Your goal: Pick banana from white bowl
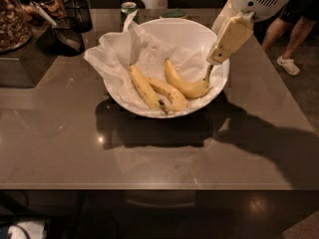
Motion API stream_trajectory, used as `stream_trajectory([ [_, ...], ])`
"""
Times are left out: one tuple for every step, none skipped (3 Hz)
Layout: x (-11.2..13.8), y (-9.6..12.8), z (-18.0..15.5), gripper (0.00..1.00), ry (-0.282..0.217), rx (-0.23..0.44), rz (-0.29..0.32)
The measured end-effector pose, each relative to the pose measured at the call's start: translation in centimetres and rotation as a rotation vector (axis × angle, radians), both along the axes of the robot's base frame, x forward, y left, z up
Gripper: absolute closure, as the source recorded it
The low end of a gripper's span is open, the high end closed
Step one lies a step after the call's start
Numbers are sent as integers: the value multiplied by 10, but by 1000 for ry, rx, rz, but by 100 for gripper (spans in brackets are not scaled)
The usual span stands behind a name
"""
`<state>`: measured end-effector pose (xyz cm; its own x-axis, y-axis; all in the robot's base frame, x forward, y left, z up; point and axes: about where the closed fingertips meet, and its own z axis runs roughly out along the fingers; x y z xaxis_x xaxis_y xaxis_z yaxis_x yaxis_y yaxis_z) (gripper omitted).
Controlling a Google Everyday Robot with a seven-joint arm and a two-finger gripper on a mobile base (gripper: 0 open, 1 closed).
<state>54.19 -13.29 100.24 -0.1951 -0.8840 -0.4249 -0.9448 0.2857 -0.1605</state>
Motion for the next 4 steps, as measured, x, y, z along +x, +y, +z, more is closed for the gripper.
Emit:
stream_trajectory([
  [3,4,-7,36,6,39,0],
  [5,6,-15,34,-2,105,-21],
  [6,4,-22,34,4,147,-47],
  [6,0,-31,34,28,167,-71],
])
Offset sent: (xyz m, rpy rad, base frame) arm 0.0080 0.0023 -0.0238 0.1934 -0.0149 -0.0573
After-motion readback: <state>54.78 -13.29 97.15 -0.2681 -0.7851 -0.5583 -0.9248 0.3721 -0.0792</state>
